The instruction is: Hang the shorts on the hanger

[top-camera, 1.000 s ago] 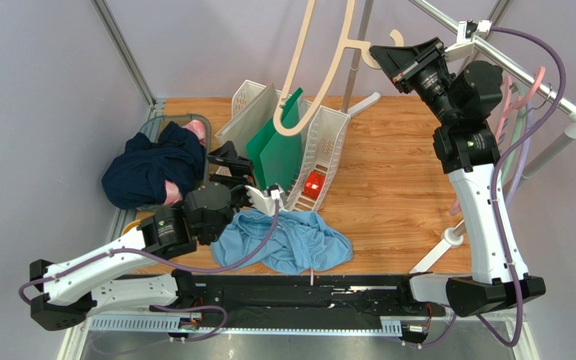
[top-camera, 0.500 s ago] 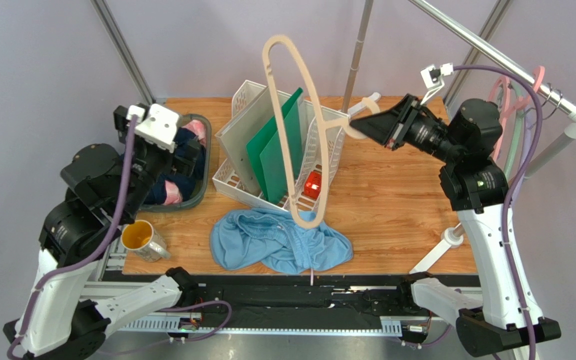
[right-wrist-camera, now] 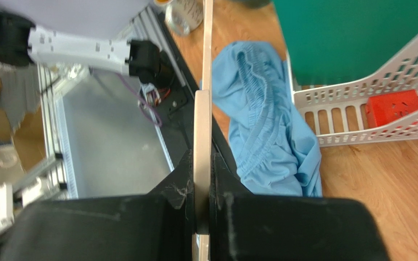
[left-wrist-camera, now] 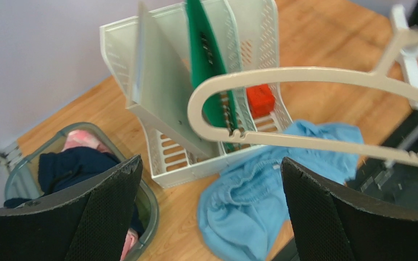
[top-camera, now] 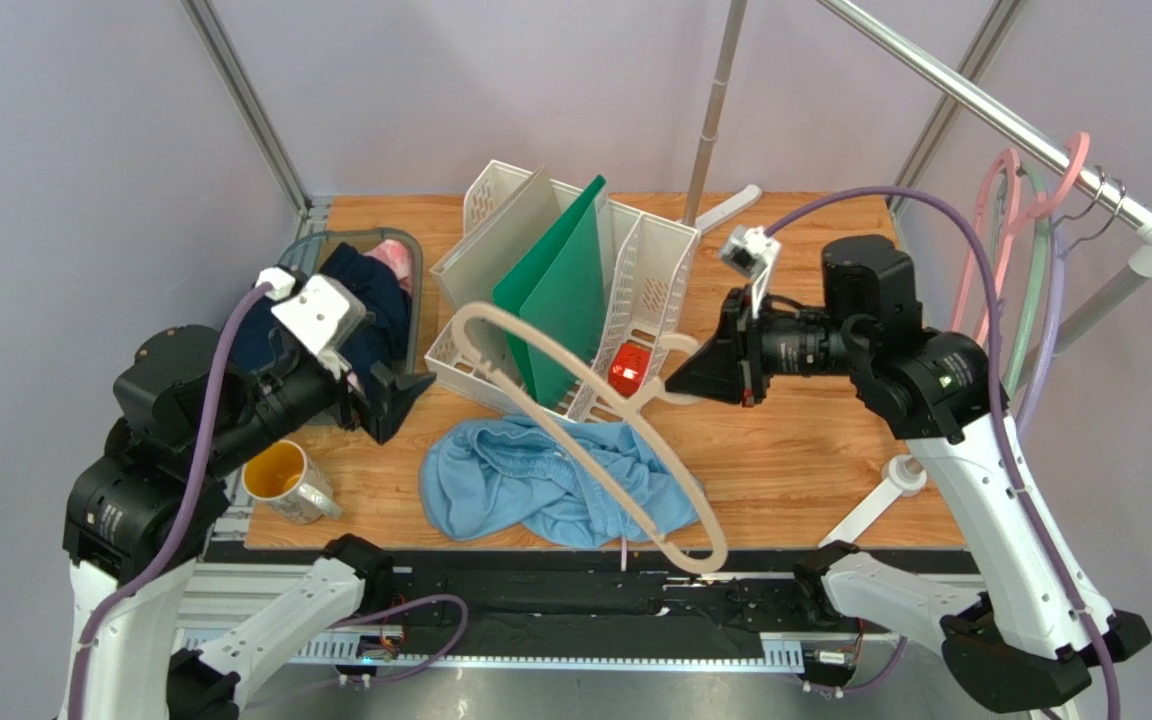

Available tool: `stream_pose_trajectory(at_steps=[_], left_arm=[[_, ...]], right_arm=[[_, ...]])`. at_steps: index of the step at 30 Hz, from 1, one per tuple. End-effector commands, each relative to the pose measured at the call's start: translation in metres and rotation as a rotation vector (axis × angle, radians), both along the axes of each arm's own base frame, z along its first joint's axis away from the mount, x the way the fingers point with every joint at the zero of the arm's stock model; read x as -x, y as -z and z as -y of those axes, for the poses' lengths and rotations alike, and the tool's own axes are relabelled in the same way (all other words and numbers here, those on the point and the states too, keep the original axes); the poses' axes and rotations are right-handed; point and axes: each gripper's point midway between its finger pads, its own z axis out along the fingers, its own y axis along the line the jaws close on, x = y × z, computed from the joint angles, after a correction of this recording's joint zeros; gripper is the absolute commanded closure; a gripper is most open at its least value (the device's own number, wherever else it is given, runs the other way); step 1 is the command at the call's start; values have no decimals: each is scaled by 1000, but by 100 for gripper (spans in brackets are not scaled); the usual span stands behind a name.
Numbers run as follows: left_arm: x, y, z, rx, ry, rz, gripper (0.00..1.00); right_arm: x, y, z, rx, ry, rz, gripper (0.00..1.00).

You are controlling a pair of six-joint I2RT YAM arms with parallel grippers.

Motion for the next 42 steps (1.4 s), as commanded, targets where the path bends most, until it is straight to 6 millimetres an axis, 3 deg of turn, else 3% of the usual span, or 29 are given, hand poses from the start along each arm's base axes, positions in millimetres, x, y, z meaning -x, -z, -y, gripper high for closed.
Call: stream_pose_trajectory(at_steps=[1, 3, 6, 7, 15, 20, 26, 34, 37, 40, 42], left_arm=[[47, 22, 22, -110, 321, -8, 1], [60, 33, 27, -191, 447, 8, 1], [65, 55, 30, -284, 550, 14, 3], [62, 65, 30, -305, 561, -6, 5], [47, 129, 38, -497, 712, -42, 15], [53, 145, 55, -524, 805, -53, 16], [55, 176, 69, -542, 854, -151, 31], [47, 188, 87, -455, 807, -268, 41], [46, 195, 88, -453, 789, -319, 56], [47, 201, 87, -453, 781, -367, 100], [49, 199, 87, -429, 770, -374, 100]], right_arm=[[26, 13, 0, 157, -177, 175, 100], [28, 16, -1, 207, -227, 234, 100], [27, 18, -3, 290, -272, 342, 100], [36, 20, -6, 312, -319, 367, 100], [44, 24, -22, 447, -453, 542, 100], [46, 30, -30, 507, -495, 572, 100], [43, 27, -38, 499, -479, 575, 100], [43, 24, -44, 497, -479, 595, 100], [44, 25, -46, 494, -486, 589, 100], [43, 25, -48, 482, -467, 589, 100], [43, 17, -50, 436, -430, 599, 100]])
